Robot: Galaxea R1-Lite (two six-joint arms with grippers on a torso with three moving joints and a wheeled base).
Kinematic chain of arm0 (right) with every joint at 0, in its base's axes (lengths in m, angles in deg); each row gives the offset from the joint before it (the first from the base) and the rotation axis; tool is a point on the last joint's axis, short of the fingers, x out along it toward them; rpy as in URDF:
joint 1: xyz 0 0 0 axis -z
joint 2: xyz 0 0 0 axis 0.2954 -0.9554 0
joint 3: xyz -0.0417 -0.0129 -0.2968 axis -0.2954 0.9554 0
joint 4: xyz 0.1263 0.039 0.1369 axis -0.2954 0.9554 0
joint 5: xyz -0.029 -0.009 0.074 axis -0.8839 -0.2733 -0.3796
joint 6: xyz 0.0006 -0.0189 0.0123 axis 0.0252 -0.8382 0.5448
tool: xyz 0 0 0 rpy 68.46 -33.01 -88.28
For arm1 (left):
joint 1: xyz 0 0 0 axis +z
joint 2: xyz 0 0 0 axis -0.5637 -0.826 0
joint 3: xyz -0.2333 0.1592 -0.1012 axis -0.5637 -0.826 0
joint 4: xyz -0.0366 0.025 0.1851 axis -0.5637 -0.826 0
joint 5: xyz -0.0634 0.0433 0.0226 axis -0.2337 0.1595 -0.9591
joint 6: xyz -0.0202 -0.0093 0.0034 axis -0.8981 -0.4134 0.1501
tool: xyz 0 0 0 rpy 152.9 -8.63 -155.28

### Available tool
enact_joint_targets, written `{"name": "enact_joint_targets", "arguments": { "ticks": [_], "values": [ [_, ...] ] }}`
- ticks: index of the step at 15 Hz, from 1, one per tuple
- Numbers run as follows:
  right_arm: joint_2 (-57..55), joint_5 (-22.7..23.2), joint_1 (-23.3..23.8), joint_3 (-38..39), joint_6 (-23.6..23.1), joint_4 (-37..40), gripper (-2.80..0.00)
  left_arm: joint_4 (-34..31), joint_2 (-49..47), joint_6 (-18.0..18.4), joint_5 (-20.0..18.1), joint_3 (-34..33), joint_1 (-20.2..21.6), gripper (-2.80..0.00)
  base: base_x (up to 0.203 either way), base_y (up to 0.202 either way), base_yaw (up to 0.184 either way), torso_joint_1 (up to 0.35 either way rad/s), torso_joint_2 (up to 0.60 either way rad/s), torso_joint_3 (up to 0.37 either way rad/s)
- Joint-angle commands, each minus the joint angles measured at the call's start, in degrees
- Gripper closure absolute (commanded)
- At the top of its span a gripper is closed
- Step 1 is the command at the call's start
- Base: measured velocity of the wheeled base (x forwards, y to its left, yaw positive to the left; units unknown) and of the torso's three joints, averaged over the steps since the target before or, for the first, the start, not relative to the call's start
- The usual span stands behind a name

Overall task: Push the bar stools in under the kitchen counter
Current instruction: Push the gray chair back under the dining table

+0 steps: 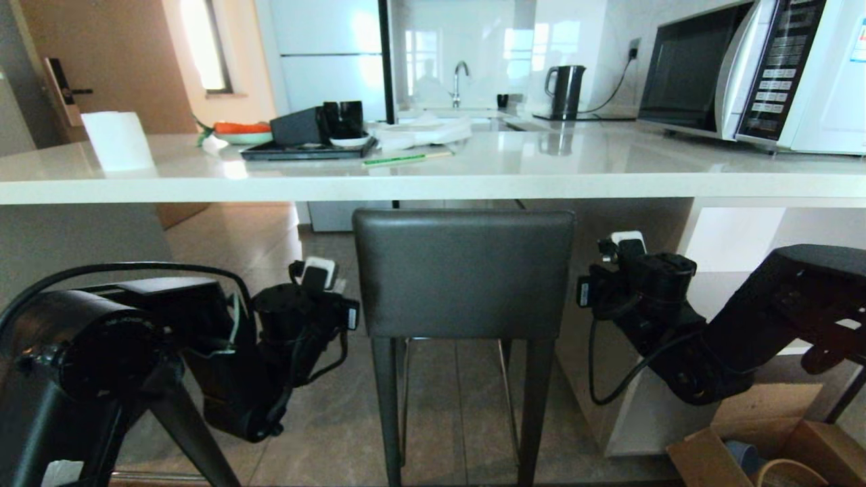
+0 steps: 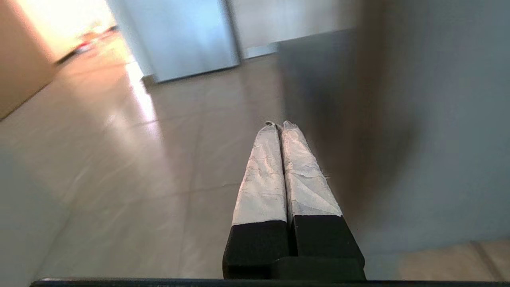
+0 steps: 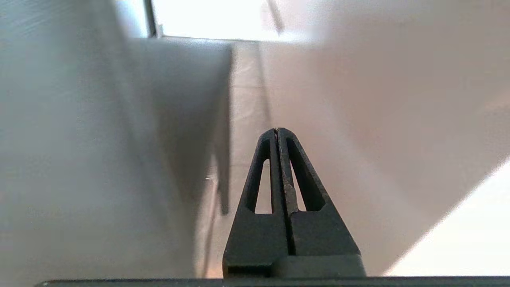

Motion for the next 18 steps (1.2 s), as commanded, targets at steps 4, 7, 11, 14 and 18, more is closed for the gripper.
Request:
{"name": "enact_joint_targets", "arguments": {
  "ticks": [4,7,11,14,18],
  "values": [
    [3.8,0.2,3.2,3.6,0.0,-1.1,0.00,0.6,4.9,-0.1,-0.1,-2.1,4.7,0.00,0.000,0.000,0.000,0.000,0.00,0.000],
    [7.7,0.4,3.0,8.5,0.0,-2.2,0.00,0.6,10.4,-1.0,-0.3,-5.2,5.0,0.00,0.000,0.000,0.000,0.000,0.00,0.000],
    [14.8,1.3,2.5,19.8,0.0,-6.0,0.00,0.6,20.9,-3.0,0.2,-13.3,1.8,0.00,0.000,0.000,0.000,0.000,0.00,0.000],
    [22.9,1.4,1.9,26.2,-0.8,-9.8,0.00,0.6,29.6,-3.3,1.3,-17.5,0.0,0.00,0.000,0.000,0.000,0.000,0.00,0.000],
    [39.0,1.5,1.6,29.5,-4.4,-7.7,0.00,-3.6,46.8,-3.0,3.3,-20.3,-1.9,0.00,0.000,0.000,0.000,0.000,0.00,0.000]
  ]
}}
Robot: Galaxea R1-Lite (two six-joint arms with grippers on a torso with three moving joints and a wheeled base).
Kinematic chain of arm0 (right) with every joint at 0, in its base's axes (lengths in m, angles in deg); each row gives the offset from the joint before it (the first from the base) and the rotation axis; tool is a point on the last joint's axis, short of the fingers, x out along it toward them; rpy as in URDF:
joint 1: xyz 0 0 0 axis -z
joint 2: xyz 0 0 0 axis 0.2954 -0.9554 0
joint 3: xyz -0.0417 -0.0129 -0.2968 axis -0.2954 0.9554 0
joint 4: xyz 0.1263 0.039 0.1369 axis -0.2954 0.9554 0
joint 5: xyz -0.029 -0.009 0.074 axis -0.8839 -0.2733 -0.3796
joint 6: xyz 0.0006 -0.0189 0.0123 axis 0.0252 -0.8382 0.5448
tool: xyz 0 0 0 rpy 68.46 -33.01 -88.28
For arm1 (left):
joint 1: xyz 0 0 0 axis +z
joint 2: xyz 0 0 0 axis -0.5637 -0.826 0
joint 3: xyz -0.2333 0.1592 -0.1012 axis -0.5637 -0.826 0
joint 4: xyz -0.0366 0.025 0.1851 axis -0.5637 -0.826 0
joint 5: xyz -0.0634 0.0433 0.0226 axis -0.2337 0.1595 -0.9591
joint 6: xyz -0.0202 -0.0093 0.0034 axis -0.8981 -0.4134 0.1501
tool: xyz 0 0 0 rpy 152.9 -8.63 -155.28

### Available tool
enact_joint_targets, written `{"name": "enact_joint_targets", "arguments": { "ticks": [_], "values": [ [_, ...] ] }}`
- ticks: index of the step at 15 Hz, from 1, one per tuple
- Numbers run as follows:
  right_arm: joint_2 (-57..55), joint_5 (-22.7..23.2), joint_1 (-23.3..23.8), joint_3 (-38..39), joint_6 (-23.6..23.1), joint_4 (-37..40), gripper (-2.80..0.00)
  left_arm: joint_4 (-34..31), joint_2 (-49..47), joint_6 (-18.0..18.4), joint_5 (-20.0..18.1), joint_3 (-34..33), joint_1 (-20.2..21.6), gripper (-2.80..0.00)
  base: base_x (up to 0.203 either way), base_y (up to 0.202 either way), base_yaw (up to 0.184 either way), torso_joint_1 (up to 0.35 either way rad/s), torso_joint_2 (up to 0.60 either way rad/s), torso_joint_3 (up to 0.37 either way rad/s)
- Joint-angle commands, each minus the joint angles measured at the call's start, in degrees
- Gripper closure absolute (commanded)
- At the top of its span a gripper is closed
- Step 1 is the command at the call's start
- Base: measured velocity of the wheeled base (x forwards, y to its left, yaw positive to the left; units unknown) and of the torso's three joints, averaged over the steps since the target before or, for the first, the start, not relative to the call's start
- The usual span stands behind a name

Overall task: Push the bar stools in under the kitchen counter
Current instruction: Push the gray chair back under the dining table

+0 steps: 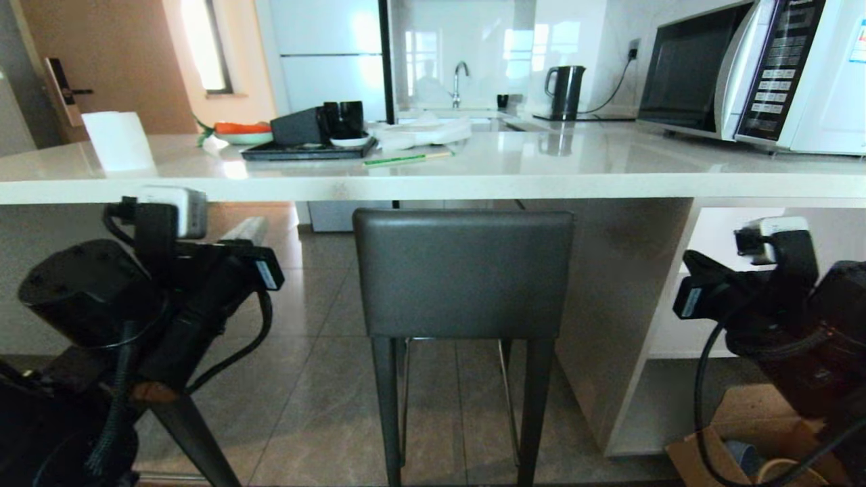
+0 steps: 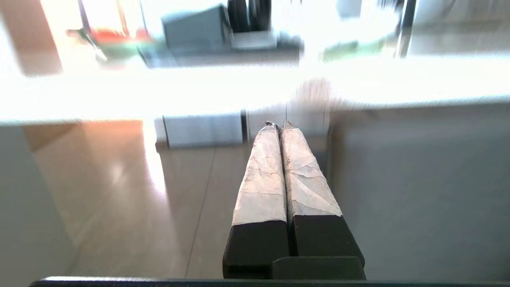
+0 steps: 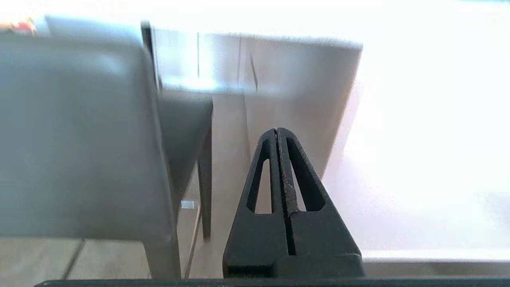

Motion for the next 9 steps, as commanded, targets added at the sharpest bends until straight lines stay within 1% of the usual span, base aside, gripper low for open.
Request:
{"name": "enact_joint_targets", "arguments": {
  "ticks": [1,3,4,6,7,8,9],
  "values": [
    [12.8,-0.1,-0.1,0.8,-0.7,3.3,0.00,-5.4,14.5,0.1,1.1,-0.7,-0.9,0.00,0.000,0.000,0.000,0.000,0.00,0.000],
    [23.9,-0.1,-0.2,-0.1,-1.1,13.8,0.00,-18.1,24.9,0.2,4.6,0.2,-1.5,0.00,0.000,0.000,0.000,0.000,0.00,0.000],
    [30.2,-0.1,-0.2,-1.5,-1.3,21.7,0.00,-25.2,30.1,0.2,6.1,1.1,-1.5,0.00,0.000,0.000,0.000,0.000,0.00,0.000],
    [42.7,0.0,-0.2,-6.5,-1.4,41.8,0.00,-37.4,39.2,0.2,8.0,2.8,-0.9,0.00,0.000,0.000,0.000,0.000,0.00,0.000],
    [48.7,-0.1,-0.1,-10.4,-1.3,54.0,0.00,-43.0,43.5,0.1,8.5,4.1,-0.1,0.00,0.000,0.000,0.000,0.000,0.00,0.000],
    [53.9,-0.2,0.3,-14.1,-1.0,63.6,0.00,-47.8,47.3,0.1,8.9,5.7,1.7,0.00,0.000,0.000,0.000,0.000,0.00,0.000],
    [58.1,-0.2,1.5,-16.6,-0.8,69.6,0.00,-51.1,50.7,0.0,9.1,7.0,4.5,0.00,0.000,0.000,0.000,0.000,0.00,0.000]
  ]
}}
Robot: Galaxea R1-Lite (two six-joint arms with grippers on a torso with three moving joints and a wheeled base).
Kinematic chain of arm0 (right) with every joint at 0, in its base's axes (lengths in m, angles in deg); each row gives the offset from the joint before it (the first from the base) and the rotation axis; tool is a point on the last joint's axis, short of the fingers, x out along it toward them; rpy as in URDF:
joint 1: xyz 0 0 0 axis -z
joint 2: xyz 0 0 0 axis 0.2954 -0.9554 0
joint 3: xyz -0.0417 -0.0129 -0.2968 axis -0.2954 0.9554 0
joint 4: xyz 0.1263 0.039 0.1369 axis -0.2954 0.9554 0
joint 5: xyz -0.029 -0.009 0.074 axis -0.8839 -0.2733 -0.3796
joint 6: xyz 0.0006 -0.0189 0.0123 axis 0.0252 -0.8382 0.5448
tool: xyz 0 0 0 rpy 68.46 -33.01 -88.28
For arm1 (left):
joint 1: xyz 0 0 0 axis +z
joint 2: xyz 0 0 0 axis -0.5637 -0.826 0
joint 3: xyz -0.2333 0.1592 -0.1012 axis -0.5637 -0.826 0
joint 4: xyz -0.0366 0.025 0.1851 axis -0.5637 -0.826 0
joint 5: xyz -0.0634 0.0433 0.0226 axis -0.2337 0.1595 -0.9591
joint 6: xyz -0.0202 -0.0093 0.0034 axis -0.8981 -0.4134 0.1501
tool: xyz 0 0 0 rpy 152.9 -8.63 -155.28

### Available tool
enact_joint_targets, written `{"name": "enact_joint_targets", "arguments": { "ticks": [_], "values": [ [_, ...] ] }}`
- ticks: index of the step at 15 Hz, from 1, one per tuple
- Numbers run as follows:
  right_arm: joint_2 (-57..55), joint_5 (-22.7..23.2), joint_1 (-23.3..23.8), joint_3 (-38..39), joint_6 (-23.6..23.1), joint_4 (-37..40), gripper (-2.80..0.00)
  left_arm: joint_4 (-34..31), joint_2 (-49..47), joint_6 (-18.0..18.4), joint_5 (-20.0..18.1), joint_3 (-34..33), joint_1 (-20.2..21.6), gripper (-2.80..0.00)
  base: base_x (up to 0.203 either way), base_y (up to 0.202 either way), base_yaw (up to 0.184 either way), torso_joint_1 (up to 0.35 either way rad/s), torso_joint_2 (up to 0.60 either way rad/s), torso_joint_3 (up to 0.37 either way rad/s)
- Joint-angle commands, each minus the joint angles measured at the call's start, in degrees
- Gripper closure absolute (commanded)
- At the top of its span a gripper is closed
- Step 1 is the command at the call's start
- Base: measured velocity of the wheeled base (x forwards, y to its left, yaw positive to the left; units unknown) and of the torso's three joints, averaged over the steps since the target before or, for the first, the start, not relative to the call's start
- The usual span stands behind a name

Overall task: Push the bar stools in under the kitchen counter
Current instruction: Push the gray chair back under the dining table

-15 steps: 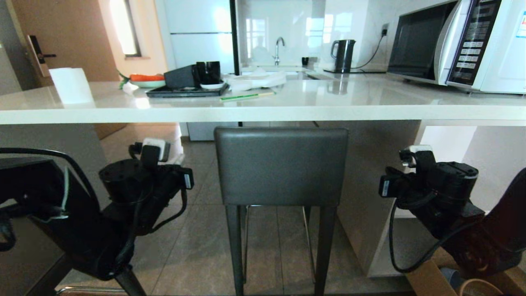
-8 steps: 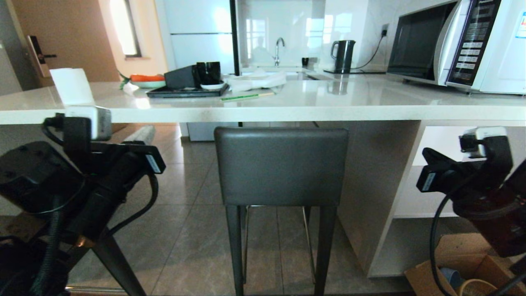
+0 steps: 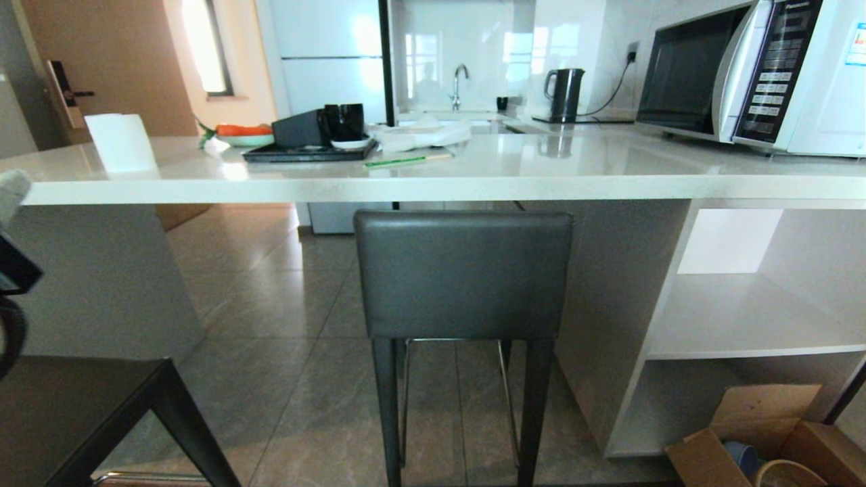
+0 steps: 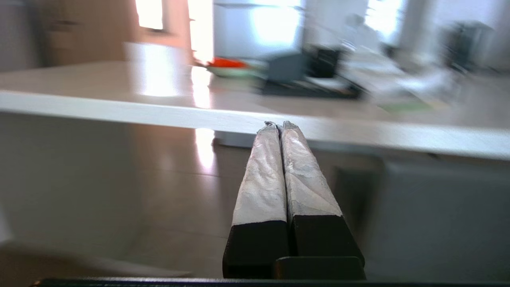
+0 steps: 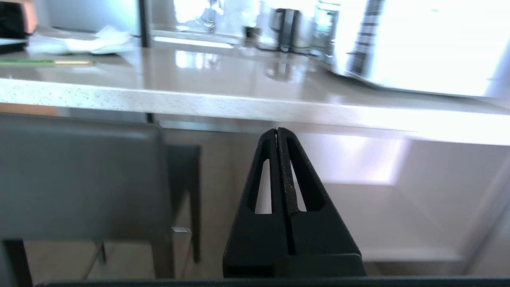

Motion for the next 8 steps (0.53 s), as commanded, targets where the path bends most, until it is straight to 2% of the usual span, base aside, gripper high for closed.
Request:
{"name": "enact_joint_targets", "arguments": {
  "ticks": [1,4,6,8],
  "values": [
    [14.2,-0.2,2.2,-4.3,0.1,18.3,0.00,-7.1,11.9,0.0,0.4,2.2,5.0,0.00,0.000,0.000,0.000,0.000,0.00,0.000],
    [23.8,-0.2,5.7,-6.1,-0.3,27.8,0.00,-14.8,22.5,0.0,0.6,2.6,11.6,0.00,0.000,0.000,0.000,0.000,0.00,0.000],
    [29.3,-0.1,7.7,-6.4,-0.7,31.7,0.00,-20.9,29.9,0.5,0.0,2.2,13.6,0.00,0.000,0.000,0.000,0.000,0.00,0.000],
    [35.1,0.7,8.6,-6.0,-0.8,36.3,0.00,-25.1,36.7,0.7,-1.3,-2.3,14.3,0.00,0.000,0.000,0.000,0.000,0.00,0.000]
  ]
}}
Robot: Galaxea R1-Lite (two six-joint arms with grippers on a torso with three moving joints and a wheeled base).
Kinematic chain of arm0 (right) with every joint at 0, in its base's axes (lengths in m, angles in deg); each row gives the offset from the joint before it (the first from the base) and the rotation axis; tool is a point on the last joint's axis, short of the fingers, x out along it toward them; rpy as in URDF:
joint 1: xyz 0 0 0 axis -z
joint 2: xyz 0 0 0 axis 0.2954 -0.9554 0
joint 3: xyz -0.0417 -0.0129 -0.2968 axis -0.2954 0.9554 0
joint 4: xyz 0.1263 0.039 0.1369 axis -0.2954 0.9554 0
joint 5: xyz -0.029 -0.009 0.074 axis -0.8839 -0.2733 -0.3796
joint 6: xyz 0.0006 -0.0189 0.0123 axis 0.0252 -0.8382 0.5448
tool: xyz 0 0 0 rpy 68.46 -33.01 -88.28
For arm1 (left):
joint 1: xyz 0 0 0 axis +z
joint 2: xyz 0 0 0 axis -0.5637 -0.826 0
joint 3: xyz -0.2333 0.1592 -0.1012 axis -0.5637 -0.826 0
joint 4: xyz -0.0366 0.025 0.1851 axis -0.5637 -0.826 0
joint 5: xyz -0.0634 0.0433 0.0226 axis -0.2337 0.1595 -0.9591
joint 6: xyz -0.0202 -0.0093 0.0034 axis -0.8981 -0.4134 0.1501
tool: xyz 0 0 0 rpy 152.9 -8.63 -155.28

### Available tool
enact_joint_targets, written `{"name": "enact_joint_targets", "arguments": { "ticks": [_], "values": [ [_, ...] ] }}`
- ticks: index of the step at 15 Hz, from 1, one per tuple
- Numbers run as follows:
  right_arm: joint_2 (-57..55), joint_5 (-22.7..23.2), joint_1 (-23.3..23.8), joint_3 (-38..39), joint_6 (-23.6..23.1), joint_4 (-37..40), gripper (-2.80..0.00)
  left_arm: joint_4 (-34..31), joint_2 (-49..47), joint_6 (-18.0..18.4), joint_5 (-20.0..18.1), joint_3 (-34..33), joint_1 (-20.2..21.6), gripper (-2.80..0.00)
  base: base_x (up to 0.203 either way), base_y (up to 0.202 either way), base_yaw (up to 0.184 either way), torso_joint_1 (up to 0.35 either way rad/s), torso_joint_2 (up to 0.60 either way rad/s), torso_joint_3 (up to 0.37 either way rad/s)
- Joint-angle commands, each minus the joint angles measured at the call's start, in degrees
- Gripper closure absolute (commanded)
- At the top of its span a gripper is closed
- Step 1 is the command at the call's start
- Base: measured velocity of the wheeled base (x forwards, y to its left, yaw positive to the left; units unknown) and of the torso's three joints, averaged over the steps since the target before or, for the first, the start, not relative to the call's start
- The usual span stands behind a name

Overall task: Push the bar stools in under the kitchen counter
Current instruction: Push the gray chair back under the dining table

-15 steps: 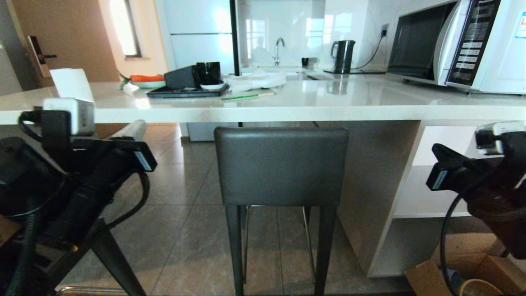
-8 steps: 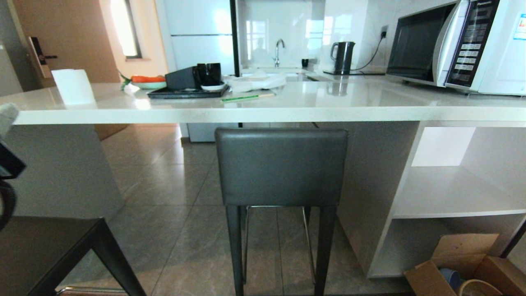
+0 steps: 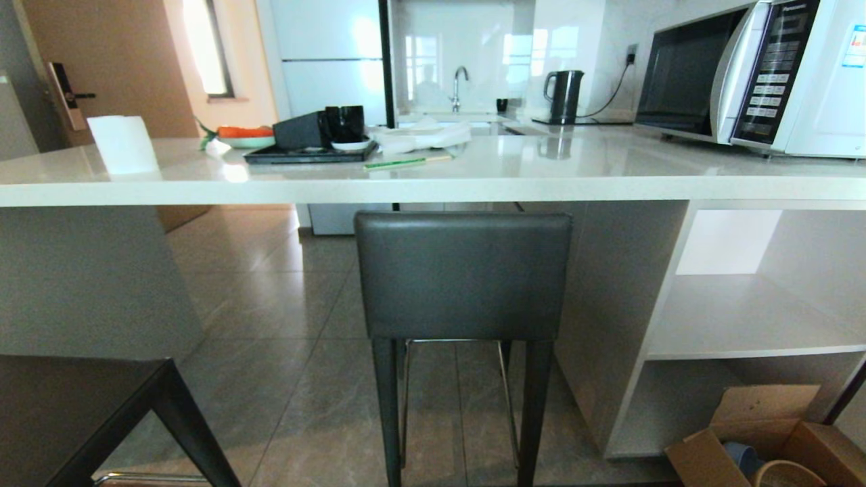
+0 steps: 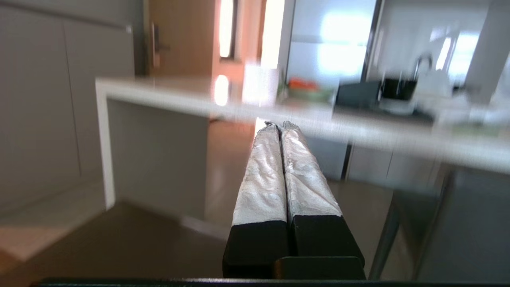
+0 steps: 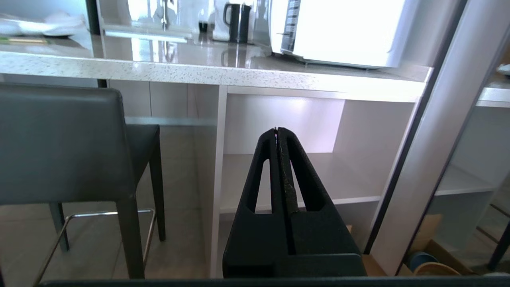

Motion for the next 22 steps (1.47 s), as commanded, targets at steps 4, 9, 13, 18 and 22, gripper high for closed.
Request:
{"name": "enact_joint_targets", "arguments": {
  "ticks": [4,9,13,18,22],
  "values": [
    [15.9,7.3,1.9,10.0,0.7,4.8,0.00,-3.1,15.5,0.1,-14.0,-15.3,3.6,0.00,0.000,0.000,0.000,0.000,0.00,0.000],
    [18.8,12.1,2.2,27.3,7.1,2.7,0.00,-11.2,24.8,-0.7,-23.0,-28.5,4.5,0.00,0.000,0.000,0.000,0.000,0.00,0.000],
    [18.8,14.1,2.3,41.8,3.5,-9.0,0.00,-13.4,24.8,-1.5,-23.2,-33.1,4.5,0.00,0.000,0.000,0.000,0.000,0.00,0.000],
    [18.8,15.2,2.2,41.3,6.8,-9.3,0.00,-13.4,24.8,-2.3,-23.7,-33.1,4.5,0.00,0.000,0.000,0.000,0.000,0.00,0.000],
    [18.8,14.5,2.2,41.3,7.4,-9.3,0.00,-13.4,24.8,-3.2,-23.2,-33.1,4.5,0.00,0.000,0.000,0.000,0.000,0.00,0.000]
  ]
}}
